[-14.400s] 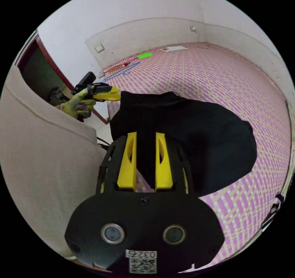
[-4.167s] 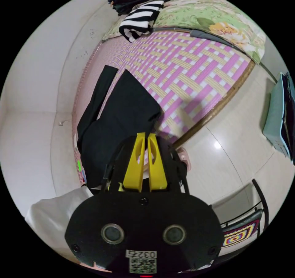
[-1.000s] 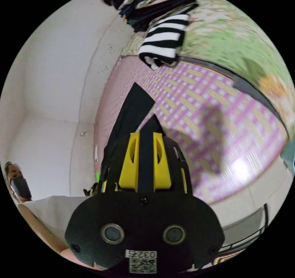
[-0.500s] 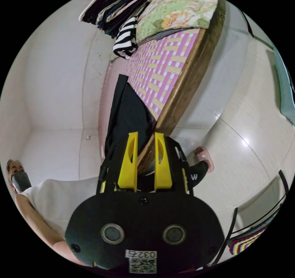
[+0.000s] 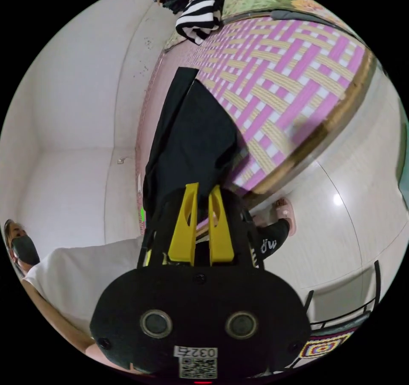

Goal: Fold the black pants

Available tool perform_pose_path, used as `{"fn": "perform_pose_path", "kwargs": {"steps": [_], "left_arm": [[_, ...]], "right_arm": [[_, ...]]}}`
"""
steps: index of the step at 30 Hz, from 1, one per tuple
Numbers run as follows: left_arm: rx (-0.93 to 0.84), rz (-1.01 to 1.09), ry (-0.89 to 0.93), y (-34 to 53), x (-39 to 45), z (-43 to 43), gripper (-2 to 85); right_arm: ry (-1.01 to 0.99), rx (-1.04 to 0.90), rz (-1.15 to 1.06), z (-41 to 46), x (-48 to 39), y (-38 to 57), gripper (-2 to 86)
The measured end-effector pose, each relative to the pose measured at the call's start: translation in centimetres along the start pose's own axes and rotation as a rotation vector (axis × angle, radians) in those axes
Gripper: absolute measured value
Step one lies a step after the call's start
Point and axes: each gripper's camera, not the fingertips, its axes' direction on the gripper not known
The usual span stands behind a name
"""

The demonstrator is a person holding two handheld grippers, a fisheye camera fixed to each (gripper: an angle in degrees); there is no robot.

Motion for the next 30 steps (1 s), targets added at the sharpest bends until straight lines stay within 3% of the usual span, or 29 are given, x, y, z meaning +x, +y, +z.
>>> {"fn": "perform_pose_path", "kwargs": {"steps": [4, 7, 9, 12, 17, 21, 25, 30], "left_arm": [[0.06, -0.012, 0.022, -0.3, -0.2, 1.4, 0.8], [0.094, 0.007, 0.133, -0.5, 1.2, 2.1, -0.7], [0.133, 0.053, 0.301, -0.4, 3.2, 2.0, -0.9], [0.15, 0.16, 0.454, -0.1, 5.4, 1.7, -0.9], [0.09, 0.054, 0.352, 0.8, 3.0, 2.2, -0.9], [0.098, 0.103, 0.392, 2.8, 3.2, 1.1, -0.9], [0.096, 0.061, 0.429, 3.3, 3.2, 0.6, -0.9], [0.088, 0.07, 0.445, 1.7, 9.9, -0.4, -0.9]], "right_arm": [[-0.092, 0.034, -0.087, -0.7, -4.1, -1.6, -0.6], [-0.284, 0.103, -0.224, -3.1, -9.5, -3.0, -0.9], [-0.449, 0.194, -0.394, -6.8, -14.6, -3.1, -1.0], [-0.541, 0.285, -0.593, -11.1, -18.7, -2.0, -1.0], [-0.408, 0.263, -0.425, -12.0, -16.7, -1.6, -1.0], [-0.539, 0.314, -0.464, -12.7, -16.2, 0.9, -1.0], [-0.536, 0.322, -0.419, -13.1, -15.7, 1.1, -1.0], [-0.515, 0.303, -0.475, -13.8, -20.3, -0.6, -0.9]]}}
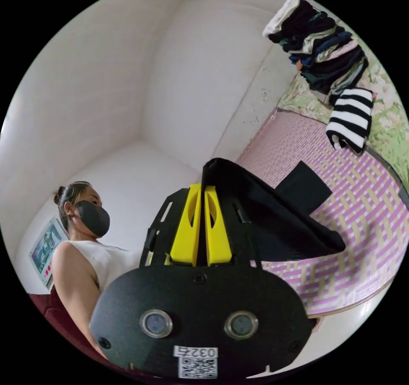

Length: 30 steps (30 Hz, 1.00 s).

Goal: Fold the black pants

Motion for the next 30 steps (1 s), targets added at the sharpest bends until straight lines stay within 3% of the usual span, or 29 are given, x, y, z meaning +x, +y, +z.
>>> {"fn": "perform_pose_path", "kwargs": {"steps": [4, 7, 10, 12, 14, 16, 24, 30], "left_arm": [[-0.077, -0.049, -0.043, -5.6, 4.1, 6.1, -0.9], [-0.131, 0.03, -0.224, -11.9, 6.4, 14.8, -1.0], [-0.114, 0.028, -0.387, -16.7, 3.8, 22.9, 0.0], [-0.099, -0.02, -0.44, -17.8, 1.3, 26.1, 0.8], [-0.07, -0.01, -0.387, -17.4, 0.5, 26.2, 0.7], [-0.047, 0.008, -0.349, -16.4, 0.1, 25.1, 0.6], [-0.044, -0.051, -0.504, -9.8, -0.3, 16.1, 2.7], [-0.108, -0.149, -0.5, -9.4, -1.0, 16.7, 5.8]], "right_arm": [[0.059, -0.102, 0.019, 6.4, 1.4, -6.7, -0.7], [0.222, -0.231, 0.042, 16.6, 7.1, -13.1, 0.3], [0.284, -0.191, 0.064, 24.9, 15.6, -16.6, 5.6], [0.478, -0.247, 0.094, 28.5, 19.8, -17.7, 7.6], [0.571, -0.271, 0.155, 28.8, 22.2, -17.3, 7.7], [0.532, -0.255, 0.199, 27.3, 24.3, -16.0, 7.7], [0.573, -0.115, 0.424, 15.7, 30.3, -6.9, 7.9], [0.613, -0.192, 0.515, 16.5, 34.2, -5.3, 8.7]]}}
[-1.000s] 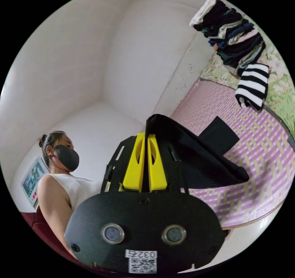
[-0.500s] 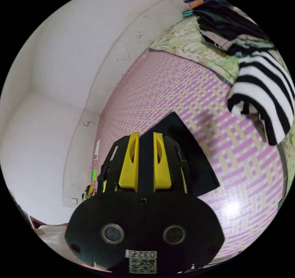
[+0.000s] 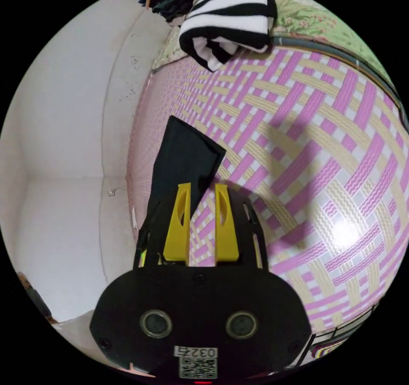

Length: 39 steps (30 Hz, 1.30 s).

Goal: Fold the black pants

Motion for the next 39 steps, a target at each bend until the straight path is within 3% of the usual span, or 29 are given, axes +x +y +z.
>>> {"fn": "perform_pose_path", "kwargs": {"steps": [4, 5, 9, 14, 16, 18, 20, 24, 29, 31, 35, 39], "left_arm": [[-0.011, -0.027, 0.061, -2.3, 1.7, 1.2, 5.6], [-0.02, -0.049, 0.061, -3.3, 2.0, 1.6, 4.6], [-0.01, -0.139, 0.146, -5.6, 3.0, 1.1, -0.4], [-0.031, -0.061, 0.271, -6.5, 6.0, -3.0, -1.0], [-0.056, -0.062, 0.231, -6.9, 6.1, -4.7, -1.0], [-0.12, -0.102, 0.06, -7.9, 4.4, -5.7, -1.0], [-0.12, -0.148, 0.051, -8.2, 3.3, -6.6, -1.1], [-0.069, -0.134, 0.075, -9.1, 4.3, -10.5, -1.4], [0.112, 0.031, -0.029, -9.3, 8.8, -16.5, -1.3], [0.073, 0.139, -0.059, -9.3, 11.7, -15.9, -1.1], [-0.177, 0.42, -0.019, -7.7, 19.7, -8.8, -0.9], [-0.545, 0.583, 0.05, -3.3, 26.3, 2.3, -0.9]], "right_arm": [[0.012, 0.001, -0.003, 1.6, -0.2, -2.1, 7.1], [0.026, 0.007, -0.007, 1.7, -0.5, -2.8, 3.3], [0.079, 0.023, -0.133, 0.4, -4.2, -4.4, -0.4], [0.047, 0.066, -0.296, -3.7, -8.2, -4.2, -0.8], [0.083, 0.064, -0.271, -4.1, -6.8, -4.7, -0.8], [0.079, -0.004, -0.16, -2.8, -2.0, -6.0, -0.5], [0.044, -0.038, -0.103, -2.2, 0.8, -6.2, 0.2], [0.02, 0.02, -0.089, -3.8, 4.0, -5.5, 8.9], [-0.039, 0.021, -0.102, -5.2, 7.3, -6.4, 10.3], [-0.044, 0.02, -0.125, -5.2, 7.7, -7.0, 9.9], [-0.111, 0.023, -0.133, -4.3, 8.7, -9.4, 9.5], [-0.138, -0.007, -0.146, -2.4, 8.7, -11.7, 7.4]]}}
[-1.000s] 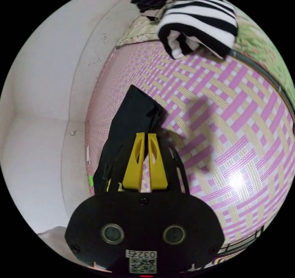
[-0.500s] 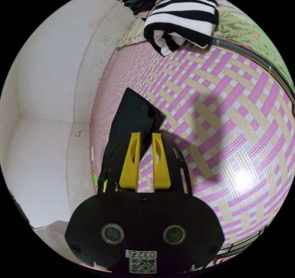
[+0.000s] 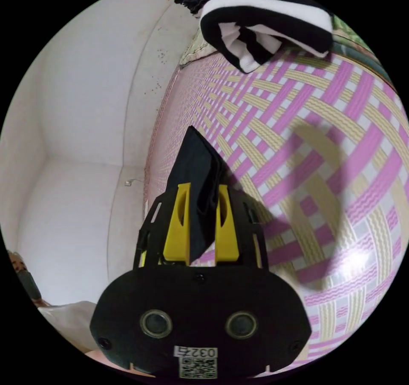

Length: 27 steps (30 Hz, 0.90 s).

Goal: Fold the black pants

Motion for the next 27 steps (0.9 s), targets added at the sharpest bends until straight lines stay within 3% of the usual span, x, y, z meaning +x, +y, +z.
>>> {"fn": "perform_pose_path", "kwargs": {"steps": [6, 10, 15, 19, 27], "left_arm": [[-0.395, 0.223, 0.016, -4.4, 8.3, 14.6, -0.9], [-0.514, 0.33, -0.05, -5.2, 11.9, 18.9, -0.9], [-0.716, 0.399, -0.159, -3.4, 12.7, 22.9, -0.9], [-0.713, 0.393, -0.123, -2.5, 12.4, 21.1, -0.9], [-0.377, 0.239, -0.068, 0.9, 6.8, 2.6, -0.9]], "right_arm": [[-0.067, 0.03, -0.067, -1.8, -0.1, 0.0, 0.7], [-0.092, 0.063, -0.085, -5.1, 0.5, 1.4, 0.1], [0.086, 0.021, -0.006, -8.7, 5.5, 2.4, -0.1], [0.077, 0.029, -0.057, -9.9, 6.3, 2.6, 0.0], [0.164, 0.008, -0.369, -7.3, -4.7, 2.8, 0.4]]}}
